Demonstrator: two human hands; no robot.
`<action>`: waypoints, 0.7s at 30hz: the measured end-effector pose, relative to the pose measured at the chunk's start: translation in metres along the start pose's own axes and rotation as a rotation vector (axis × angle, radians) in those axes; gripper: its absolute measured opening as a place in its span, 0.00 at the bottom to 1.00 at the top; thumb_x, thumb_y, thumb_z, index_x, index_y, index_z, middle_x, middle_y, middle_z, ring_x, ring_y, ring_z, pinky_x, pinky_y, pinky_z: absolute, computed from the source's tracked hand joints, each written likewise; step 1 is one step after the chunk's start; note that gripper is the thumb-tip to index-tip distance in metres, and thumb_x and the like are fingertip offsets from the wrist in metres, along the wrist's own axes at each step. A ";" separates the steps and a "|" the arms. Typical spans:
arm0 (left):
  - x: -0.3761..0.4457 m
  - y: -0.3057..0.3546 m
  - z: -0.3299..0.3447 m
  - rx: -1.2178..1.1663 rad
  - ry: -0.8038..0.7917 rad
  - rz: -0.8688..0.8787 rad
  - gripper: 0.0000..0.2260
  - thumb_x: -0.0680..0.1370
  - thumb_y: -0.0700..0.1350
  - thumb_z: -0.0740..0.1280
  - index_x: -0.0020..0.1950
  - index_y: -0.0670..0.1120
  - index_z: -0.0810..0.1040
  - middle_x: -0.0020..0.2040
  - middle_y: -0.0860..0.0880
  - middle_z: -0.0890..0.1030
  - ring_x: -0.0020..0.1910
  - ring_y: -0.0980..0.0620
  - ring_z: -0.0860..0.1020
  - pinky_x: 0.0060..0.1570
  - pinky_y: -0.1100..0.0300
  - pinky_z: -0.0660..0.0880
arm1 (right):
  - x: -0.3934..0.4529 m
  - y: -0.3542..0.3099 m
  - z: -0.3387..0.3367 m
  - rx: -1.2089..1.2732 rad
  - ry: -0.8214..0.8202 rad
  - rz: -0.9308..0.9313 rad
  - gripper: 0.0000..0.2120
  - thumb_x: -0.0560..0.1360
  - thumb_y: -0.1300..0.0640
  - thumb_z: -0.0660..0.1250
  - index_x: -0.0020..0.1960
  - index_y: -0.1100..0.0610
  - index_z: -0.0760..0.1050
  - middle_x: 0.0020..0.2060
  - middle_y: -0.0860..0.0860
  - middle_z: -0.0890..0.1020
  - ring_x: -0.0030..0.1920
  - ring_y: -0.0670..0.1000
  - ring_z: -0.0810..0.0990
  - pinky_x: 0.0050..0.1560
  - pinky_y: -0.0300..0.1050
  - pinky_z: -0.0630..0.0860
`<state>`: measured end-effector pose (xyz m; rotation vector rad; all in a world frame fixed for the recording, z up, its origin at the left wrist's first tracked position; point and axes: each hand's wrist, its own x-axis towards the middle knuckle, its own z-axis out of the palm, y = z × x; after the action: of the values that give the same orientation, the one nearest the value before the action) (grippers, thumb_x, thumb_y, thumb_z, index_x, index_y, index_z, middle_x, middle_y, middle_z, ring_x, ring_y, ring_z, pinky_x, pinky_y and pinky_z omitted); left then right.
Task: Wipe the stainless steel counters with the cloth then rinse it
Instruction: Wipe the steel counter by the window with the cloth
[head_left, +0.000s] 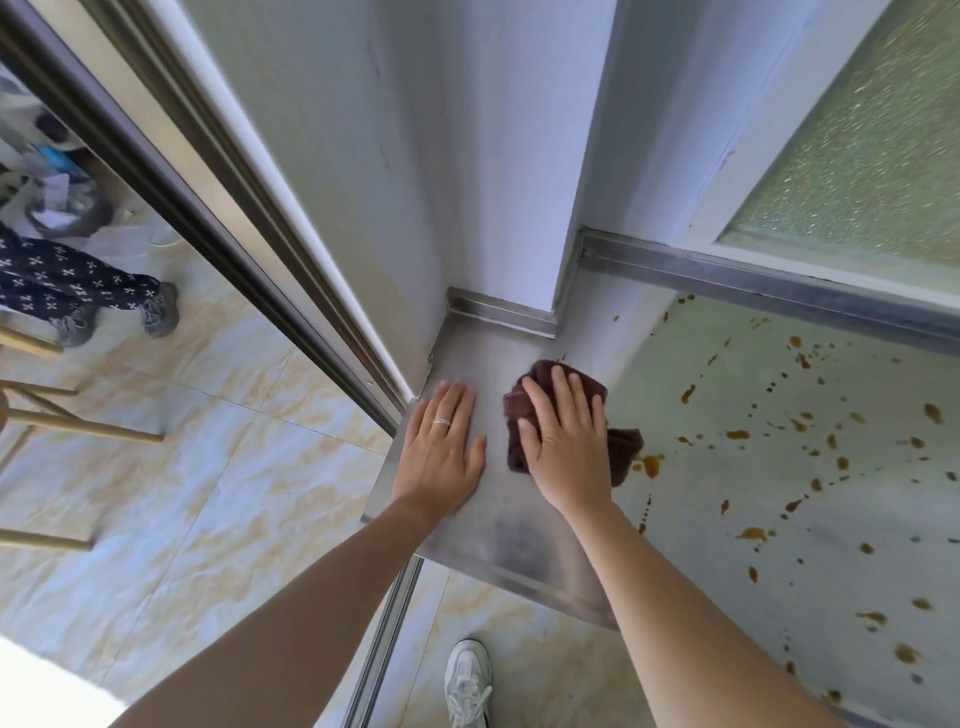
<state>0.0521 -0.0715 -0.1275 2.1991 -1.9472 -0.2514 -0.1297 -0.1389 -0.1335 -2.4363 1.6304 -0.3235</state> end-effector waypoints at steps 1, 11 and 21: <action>0.000 0.000 0.000 0.006 -0.012 -0.007 0.28 0.84 0.55 0.52 0.83 0.46 0.58 0.83 0.46 0.60 0.83 0.48 0.52 0.82 0.50 0.44 | -0.009 0.006 -0.006 0.004 0.015 0.062 0.23 0.84 0.46 0.55 0.78 0.47 0.67 0.81 0.55 0.65 0.81 0.58 0.61 0.79 0.63 0.59; 0.004 -0.007 0.007 0.036 -0.057 0.030 0.30 0.85 0.59 0.39 0.84 0.47 0.47 0.85 0.49 0.46 0.83 0.50 0.40 0.81 0.47 0.44 | -0.040 -0.041 -0.003 0.025 -0.017 -0.018 0.27 0.85 0.40 0.52 0.81 0.49 0.64 0.82 0.51 0.63 0.83 0.54 0.56 0.81 0.59 0.56; 0.003 -0.009 0.012 0.069 -0.077 0.060 0.32 0.85 0.61 0.44 0.84 0.47 0.44 0.85 0.48 0.45 0.83 0.49 0.39 0.82 0.44 0.46 | 0.052 0.041 0.001 0.115 0.209 0.113 0.18 0.84 0.56 0.59 0.71 0.59 0.74 0.72 0.58 0.76 0.75 0.61 0.72 0.71 0.60 0.72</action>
<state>0.0583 -0.0739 -0.1412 2.2003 -2.0884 -0.2677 -0.1462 -0.2023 -0.1416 -2.2797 1.7688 -0.6536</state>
